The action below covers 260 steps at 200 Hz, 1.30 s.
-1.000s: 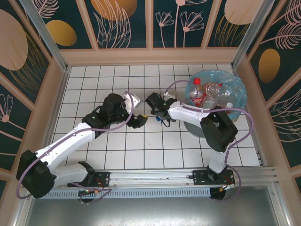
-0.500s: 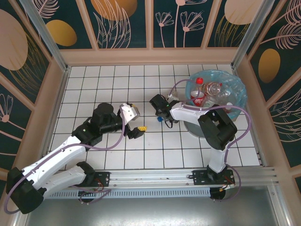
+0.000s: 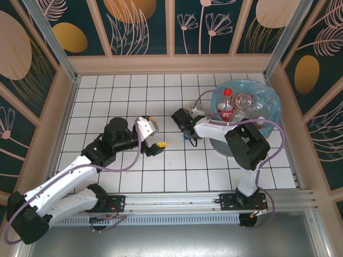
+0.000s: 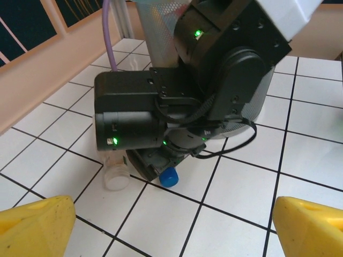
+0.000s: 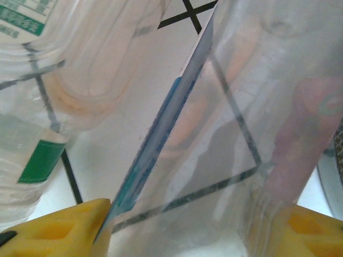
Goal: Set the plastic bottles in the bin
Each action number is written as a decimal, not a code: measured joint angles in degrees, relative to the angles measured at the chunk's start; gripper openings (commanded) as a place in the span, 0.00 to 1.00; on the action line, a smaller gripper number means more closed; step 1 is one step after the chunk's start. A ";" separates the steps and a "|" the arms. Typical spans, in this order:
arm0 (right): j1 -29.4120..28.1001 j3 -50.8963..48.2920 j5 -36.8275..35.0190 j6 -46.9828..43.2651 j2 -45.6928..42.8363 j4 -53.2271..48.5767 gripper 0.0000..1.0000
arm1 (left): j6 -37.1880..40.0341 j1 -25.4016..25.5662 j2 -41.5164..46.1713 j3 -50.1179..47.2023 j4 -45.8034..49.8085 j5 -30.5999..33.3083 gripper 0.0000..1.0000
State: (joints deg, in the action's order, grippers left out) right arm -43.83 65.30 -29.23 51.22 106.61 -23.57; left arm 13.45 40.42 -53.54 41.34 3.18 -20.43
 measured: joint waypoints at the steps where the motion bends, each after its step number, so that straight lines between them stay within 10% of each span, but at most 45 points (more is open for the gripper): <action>1: -0.07 0.02 -0.07 0.00 0.00 -0.04 0.55 | 0.00 0.00 0.04 0.00 0.00 0.02 0.94; 118: -15.52 10.36 0.59 -13.05 -15.87 -3.78 0.45 | -4.96 0.00 11.69 2.38 -7.69 3.89 0.88; 199: -8.02 23.37 -0.90 -25.55 -38.75 -8.63 0.40 | -13.46 0.24 5.38 14.56 -13.44 4.07 0.81; 260: 6.73 9.84 -3.02 -33.33 -53.94 -14.45 0.47 | -14.16 5.38 -6.69 16.85 -14.14 2.45 0.80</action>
State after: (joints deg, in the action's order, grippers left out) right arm -37.10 75.13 -32.25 17.89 52.66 -38.02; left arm -0.71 45.80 -60.23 58.19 -10.96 -17.98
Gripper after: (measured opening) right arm 0.558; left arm 0.799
